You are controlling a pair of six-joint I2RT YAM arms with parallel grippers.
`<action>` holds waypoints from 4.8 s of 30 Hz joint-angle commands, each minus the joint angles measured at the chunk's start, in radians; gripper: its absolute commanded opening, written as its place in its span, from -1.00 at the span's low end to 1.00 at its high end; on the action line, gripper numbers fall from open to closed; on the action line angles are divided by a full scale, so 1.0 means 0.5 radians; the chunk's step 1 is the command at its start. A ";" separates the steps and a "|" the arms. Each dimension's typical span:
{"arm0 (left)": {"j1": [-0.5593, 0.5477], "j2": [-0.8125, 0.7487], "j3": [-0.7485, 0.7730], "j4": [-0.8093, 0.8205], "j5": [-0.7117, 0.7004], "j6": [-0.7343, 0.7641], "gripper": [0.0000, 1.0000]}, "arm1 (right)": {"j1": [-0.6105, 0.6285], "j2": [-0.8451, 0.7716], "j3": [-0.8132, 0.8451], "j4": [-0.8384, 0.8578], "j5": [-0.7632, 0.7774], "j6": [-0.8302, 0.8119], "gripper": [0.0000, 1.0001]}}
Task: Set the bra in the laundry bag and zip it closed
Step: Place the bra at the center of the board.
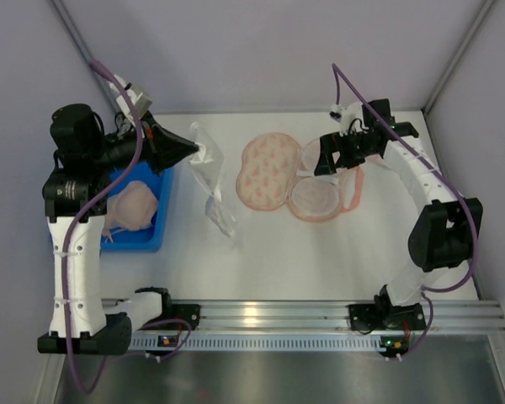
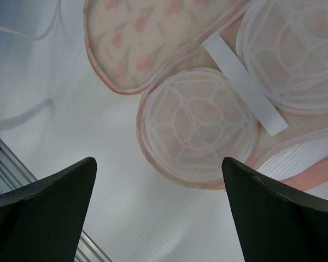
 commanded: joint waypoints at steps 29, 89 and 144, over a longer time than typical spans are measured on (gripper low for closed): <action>-0.479 0.036 -0.490 0.064 1.021 0.513 -1.00 | 0.432 -0.538 -0.611 2.163 -1.354 1.187 0.99; -0.672 0.165 -0.585 0.591 -0.356 0.283 0.15 | -0.398 -1.133 -0.430 0.861 -1.452 0.961 -1.00; -0.509 0.296 -1.386 0.048 -1.089 0.921 0.33 | 0.855 -0.271 -0.749 0.519 -0.112 0.203 0.34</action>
